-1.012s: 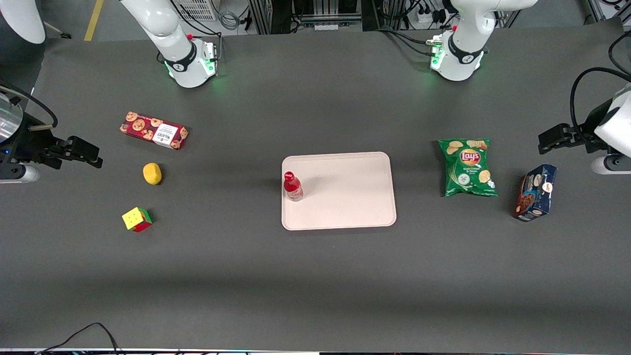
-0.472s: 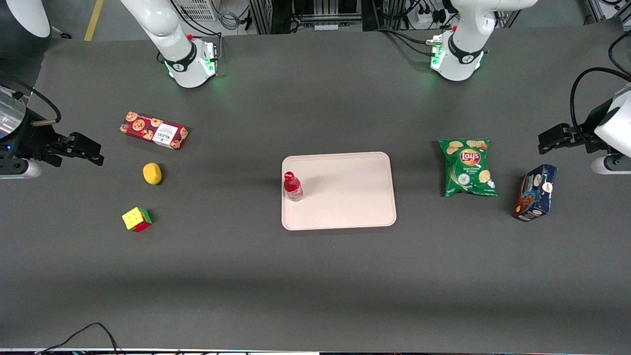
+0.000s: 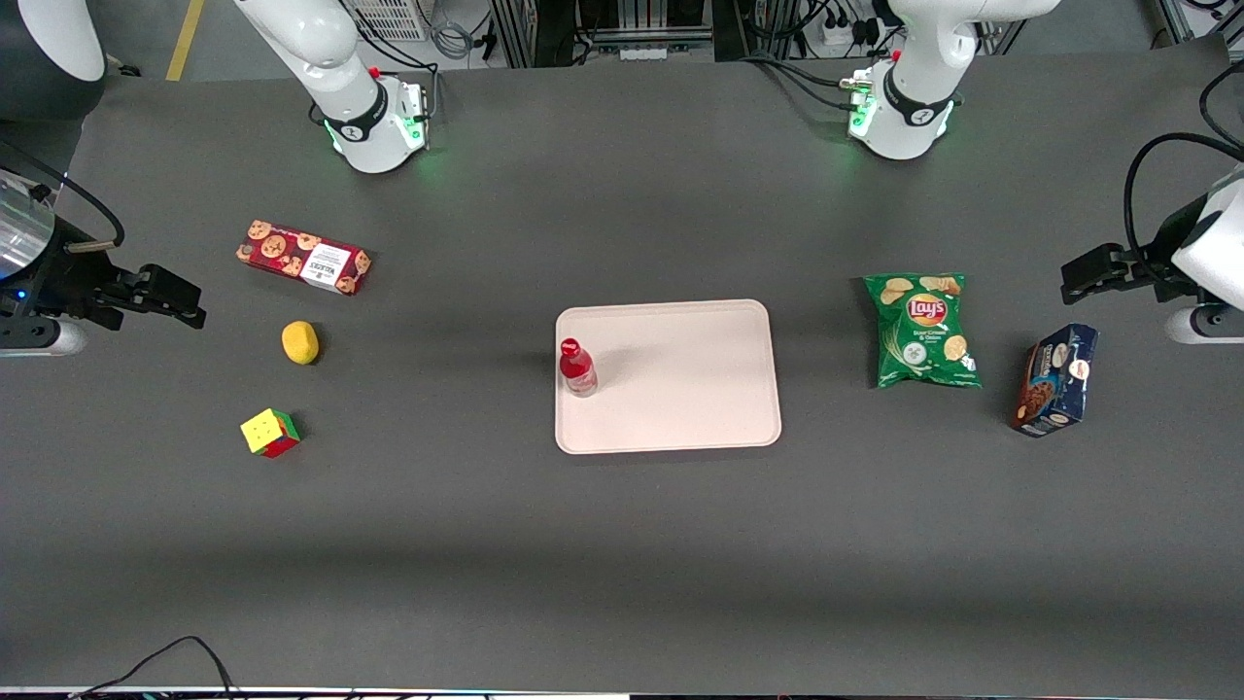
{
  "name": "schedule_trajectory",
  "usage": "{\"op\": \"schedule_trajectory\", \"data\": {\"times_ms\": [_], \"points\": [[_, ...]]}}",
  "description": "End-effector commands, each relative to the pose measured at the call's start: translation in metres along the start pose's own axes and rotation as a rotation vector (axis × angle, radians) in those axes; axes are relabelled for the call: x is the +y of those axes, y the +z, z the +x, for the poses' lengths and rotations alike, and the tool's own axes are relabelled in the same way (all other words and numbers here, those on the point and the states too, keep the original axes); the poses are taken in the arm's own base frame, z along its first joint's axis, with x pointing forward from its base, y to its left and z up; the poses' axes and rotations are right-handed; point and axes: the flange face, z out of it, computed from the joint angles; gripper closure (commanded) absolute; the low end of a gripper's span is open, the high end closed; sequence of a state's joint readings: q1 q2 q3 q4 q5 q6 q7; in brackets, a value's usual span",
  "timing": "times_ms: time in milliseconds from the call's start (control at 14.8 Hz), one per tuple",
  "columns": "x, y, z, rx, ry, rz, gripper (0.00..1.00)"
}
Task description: Place coke bottle on tray
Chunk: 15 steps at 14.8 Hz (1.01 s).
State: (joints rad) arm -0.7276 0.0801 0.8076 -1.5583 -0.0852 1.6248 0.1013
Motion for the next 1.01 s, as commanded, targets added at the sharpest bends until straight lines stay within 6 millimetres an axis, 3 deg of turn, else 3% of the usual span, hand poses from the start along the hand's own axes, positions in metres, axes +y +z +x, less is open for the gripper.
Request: {"op": "schedule_trajectory", "data": {"times_ms": [0, 202, 945], "points": [[-0.006, -0.017, -0.014, 0.017, 0.007, 0.01, 0.0], [0.002, -0.02, -0.015, 0.021, 0.017, 0.007, 0.0], [-0.007, -0.026, -0.017, 0.032, 0.027, 0.006, 0.0]]}}
